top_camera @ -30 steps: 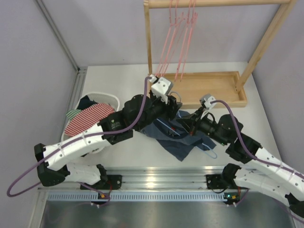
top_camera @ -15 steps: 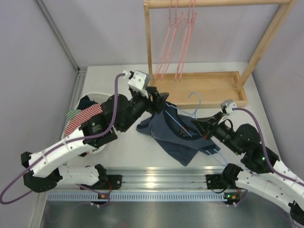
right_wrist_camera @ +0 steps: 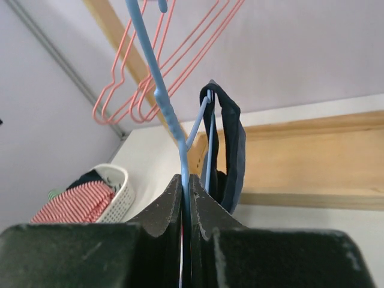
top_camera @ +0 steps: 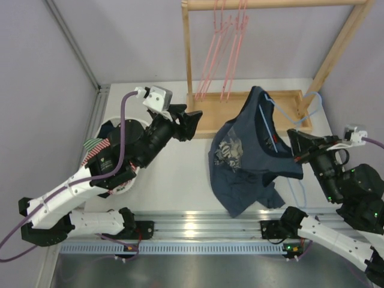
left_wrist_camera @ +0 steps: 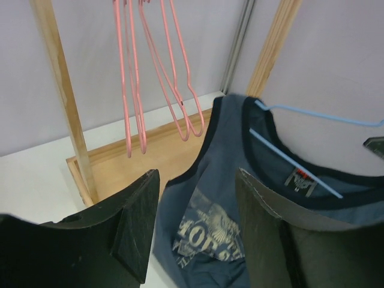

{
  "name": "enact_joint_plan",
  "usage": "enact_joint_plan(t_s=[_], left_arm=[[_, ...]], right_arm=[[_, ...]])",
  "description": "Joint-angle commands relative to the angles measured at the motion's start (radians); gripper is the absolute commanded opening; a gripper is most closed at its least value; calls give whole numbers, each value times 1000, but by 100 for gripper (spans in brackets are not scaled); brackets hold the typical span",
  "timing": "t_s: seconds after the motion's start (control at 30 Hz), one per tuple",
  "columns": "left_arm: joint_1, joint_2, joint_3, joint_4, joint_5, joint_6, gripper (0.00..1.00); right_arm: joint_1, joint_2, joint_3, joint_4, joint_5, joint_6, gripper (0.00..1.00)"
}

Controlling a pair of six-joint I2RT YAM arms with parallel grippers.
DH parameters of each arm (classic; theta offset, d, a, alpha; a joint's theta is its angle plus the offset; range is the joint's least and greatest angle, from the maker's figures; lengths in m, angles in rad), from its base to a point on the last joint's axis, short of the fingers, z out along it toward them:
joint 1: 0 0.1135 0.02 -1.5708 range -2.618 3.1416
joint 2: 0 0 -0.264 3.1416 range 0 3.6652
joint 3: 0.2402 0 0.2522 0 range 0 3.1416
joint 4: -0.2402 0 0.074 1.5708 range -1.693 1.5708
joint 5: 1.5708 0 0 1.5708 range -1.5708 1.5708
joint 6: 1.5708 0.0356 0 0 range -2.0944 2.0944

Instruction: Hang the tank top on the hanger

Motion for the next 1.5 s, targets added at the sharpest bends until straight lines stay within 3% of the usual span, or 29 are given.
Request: enact_joint_plan(t_s=[0.0, 0.33, 0.53, 0.63, 0.67, 0.87, 0.97, 1.17, 1.47], left_arm=[[0, -16, 33, -1, -12, 16, 58], [0, -17, 8, 2, 20, -9, 57], [0, -26, -15, -9, 29, -21, 56], [0, -34, -25, -14, 37, -24, 56], [0, -36, -27, -12, 39, -22, 56], [0, -56, -33, -23, 39, -12, 56], [0, -59, -38, -24, 36, -1, 56], [2, -51, -65, -5, 52, 4, 56], [2, -40, -70, 11, 74, 14, 56]], right_arm=[[10, 27, 121, 107, 137, -118, 0], [10, 413, 569, 147, 140, -452, 0], [-41, 601, 767, 58, 90, -431, 0], [-252, 662, 824, -44, -143, -253, 0], [-379, 668, 818, -58, -213, -214, 0], [-772, 688, 721, -5, -716, -32, 0], [-928, 710, 684, 86, -870, 24, 0], [-1079, 799, 725, 217, -1008, 95, 0], [-1133, 980, 894, 224, -1025, 97, 0]])
